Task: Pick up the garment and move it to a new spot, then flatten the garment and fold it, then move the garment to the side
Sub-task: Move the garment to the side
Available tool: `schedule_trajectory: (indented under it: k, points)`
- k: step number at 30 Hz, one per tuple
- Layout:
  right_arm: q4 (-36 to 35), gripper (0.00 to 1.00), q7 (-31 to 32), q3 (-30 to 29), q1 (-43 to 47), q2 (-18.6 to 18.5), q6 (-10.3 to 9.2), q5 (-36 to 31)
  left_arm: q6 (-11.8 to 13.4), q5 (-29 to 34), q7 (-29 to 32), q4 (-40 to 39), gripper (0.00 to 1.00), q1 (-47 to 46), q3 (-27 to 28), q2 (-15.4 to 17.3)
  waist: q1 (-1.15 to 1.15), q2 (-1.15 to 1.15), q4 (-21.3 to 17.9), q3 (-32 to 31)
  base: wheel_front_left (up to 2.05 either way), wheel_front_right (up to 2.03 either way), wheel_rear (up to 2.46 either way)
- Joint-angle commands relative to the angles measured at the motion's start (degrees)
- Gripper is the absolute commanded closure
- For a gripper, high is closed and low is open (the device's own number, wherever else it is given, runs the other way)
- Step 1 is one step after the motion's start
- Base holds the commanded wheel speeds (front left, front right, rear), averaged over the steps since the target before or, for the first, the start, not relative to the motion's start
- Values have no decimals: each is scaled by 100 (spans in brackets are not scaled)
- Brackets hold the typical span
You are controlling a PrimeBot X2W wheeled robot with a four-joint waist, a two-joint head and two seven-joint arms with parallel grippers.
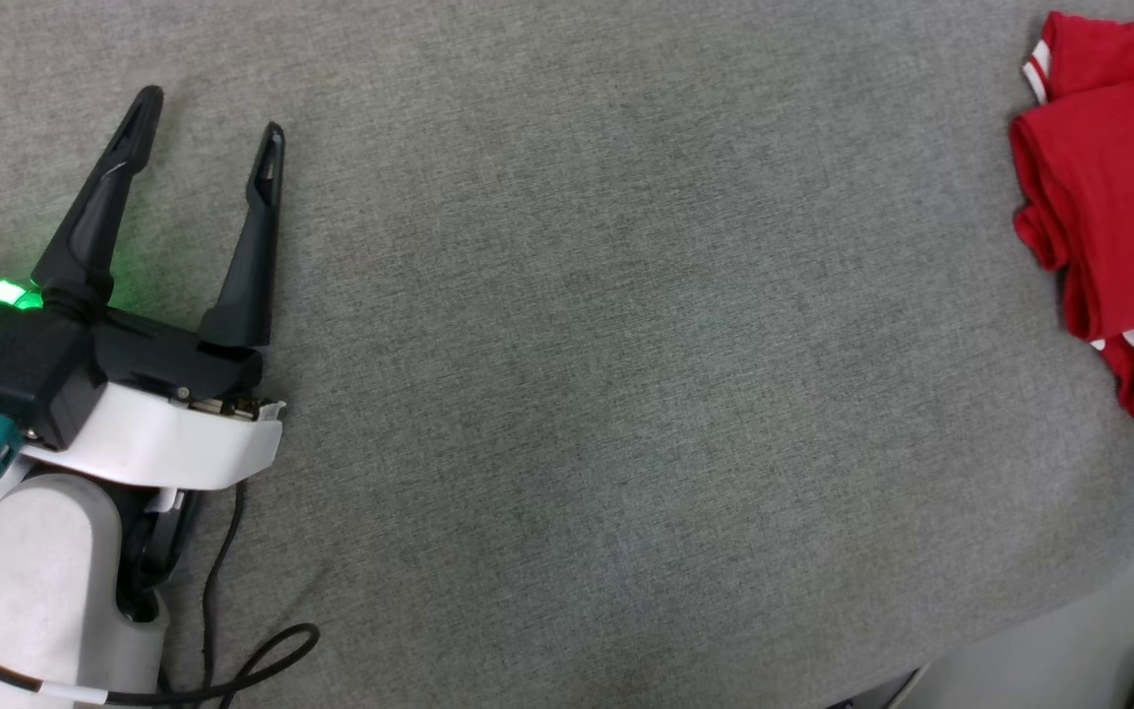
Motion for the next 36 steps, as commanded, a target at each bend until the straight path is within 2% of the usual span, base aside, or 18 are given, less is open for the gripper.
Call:
schedule_trajectory:
  k: [1, 6, 14, 25, 36]
  points:
    - [115, 0, -150, -142, -129, 59, -9, -197, 8, 2, -32, 49, 0, -30, -14, 19, -1, 0, 42, 26, 0, 0, 0]
    - [355, 0, -665, -552, -215, 193, -9, -670, 38, -45, -139, 208, 0, 59, -2, -5, -1, 0, 103, -125, 0, 0, 0]
    - [163, 0, -1200, -608, 8, 436, -9, -896, 177, -123, -352, 522, 0, 296, 32, -117, -1, 0, 242, -763, 0, 0, 0]
    - [-568, 0, -1519, 19, 1223, 1100, -9, -520, 443, -346, -656, 1132, 0, 1041, 69, -531, -1, 0, 551, -1975, 0, 0, 0]
    - [-1219, 0, -1580, 541, 2673, 1290, -8, 56, 453, -334, -757, 1633, 0, 1446, -159, -842, -1, 0, 1219, -2837, 0, 0, 0]
